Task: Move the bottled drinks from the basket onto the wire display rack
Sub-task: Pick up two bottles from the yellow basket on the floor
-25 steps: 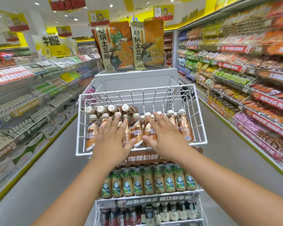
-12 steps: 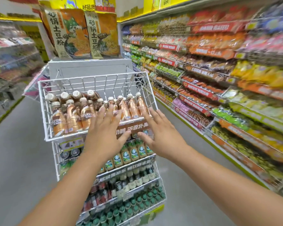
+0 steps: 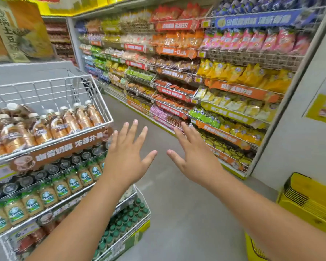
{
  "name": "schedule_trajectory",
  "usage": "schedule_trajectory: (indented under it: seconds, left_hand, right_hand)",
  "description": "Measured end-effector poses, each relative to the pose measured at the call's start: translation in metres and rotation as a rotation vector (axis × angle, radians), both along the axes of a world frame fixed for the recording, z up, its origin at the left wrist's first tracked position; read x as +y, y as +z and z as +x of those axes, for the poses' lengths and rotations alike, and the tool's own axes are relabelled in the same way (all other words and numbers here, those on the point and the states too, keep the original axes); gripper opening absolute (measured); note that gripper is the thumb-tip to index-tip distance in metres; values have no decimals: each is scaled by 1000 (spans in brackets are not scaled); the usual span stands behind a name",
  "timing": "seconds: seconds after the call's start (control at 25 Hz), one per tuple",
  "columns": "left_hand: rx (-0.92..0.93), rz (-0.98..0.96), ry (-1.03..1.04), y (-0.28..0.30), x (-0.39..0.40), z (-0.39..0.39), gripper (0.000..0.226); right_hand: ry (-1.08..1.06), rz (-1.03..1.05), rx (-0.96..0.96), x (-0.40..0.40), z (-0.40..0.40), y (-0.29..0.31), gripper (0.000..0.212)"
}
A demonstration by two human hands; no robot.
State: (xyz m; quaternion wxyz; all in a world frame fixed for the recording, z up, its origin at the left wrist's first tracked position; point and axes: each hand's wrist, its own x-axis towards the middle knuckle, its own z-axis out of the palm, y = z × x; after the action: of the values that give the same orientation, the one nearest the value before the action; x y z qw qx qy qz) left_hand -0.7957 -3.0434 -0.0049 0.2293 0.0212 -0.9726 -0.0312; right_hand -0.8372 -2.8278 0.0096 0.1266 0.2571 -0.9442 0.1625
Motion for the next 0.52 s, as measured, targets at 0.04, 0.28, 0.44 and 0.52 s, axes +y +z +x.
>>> schedule_trajectory:
  seconds: [0.04,0.28,0.44,0.52]
  left_hand:
    - [0,-9,-31,-2,31,-5,85]
    - [40,-19,-300,-16,261,-29,84]
    - [37,2,-481,-19,404,-40,82]
    - [5,-9,-550,-22,459,-44,83]
  right_hand:
    - [-28,-7,0,33,3,1,76]
    - [-240,8,-24,258,34,-14,75]
    - [-412,49,-44,393,62,-20,77]
    - [-474,57,-35,442,71,-20,77]
